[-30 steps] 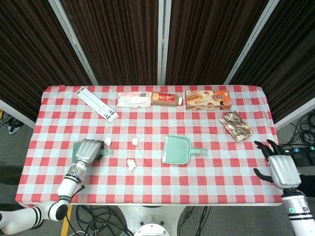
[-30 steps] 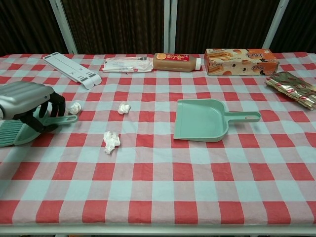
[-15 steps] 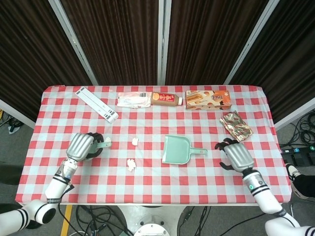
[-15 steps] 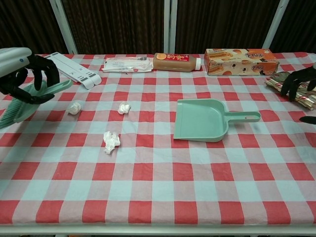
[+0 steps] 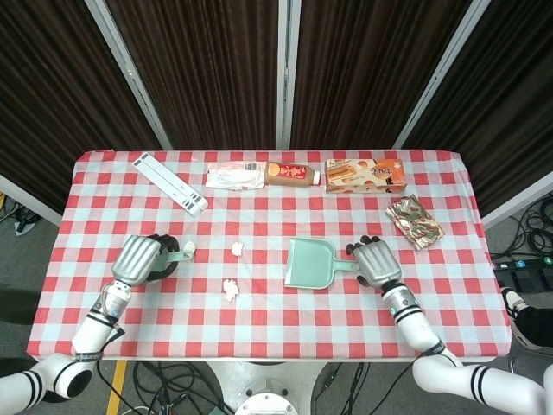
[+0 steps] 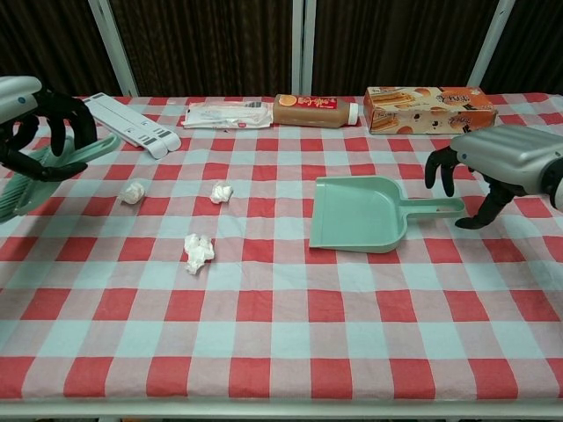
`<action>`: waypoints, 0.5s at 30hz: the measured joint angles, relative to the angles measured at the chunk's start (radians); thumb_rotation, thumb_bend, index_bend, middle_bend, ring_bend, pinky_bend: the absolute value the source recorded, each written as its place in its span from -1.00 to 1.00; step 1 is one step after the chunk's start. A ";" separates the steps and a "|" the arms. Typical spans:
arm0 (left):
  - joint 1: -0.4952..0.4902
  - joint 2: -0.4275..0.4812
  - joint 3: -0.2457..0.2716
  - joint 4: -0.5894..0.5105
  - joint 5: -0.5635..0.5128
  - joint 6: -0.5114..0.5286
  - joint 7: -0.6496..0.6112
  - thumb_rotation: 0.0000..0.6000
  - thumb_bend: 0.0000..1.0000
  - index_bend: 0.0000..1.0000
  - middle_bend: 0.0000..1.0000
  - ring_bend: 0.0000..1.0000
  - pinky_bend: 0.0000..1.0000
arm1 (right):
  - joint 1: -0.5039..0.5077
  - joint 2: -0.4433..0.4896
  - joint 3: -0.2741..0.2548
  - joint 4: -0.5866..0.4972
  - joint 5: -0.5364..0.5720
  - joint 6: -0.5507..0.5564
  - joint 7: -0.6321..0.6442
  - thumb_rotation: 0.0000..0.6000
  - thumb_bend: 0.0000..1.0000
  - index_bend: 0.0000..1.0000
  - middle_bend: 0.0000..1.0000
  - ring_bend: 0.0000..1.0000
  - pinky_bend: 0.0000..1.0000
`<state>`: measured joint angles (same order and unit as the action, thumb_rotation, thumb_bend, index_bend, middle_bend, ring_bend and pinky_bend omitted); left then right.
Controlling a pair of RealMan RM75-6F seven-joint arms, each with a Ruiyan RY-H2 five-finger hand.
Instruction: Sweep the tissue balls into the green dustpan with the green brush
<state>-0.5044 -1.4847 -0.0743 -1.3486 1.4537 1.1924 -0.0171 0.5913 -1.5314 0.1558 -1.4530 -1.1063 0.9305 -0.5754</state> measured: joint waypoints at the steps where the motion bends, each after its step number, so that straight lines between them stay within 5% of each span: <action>1: 0.000 -0.001 0.000 0.002 0.001 0.002 0.006 1.00 -0.24 0.03 0.03 0.10 0.60 | 0.004 -0.011 0.000 0.009 0.003 0.003 -0.001 1.00 -0.81 -0.21 -0.07 -0.50 -0.38; 15: -0.002 -0.003 -0.003 0.005 0.005 -0.004 0.009 1.00 -0.24 0.03 0.02 0.10 0.60 | 0.048 -0.061 -0.005 0.047 0.059 -0.005 -0.002 1.00 -0.71 -0.17 -0.01 -0.47 -0.38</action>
<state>-0.5064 -1.4880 -0.0777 -1.3436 1.4585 1.1889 -0.0083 0.6388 -1.5923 0.1507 -1.4057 -1.0475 0.9257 -0.5779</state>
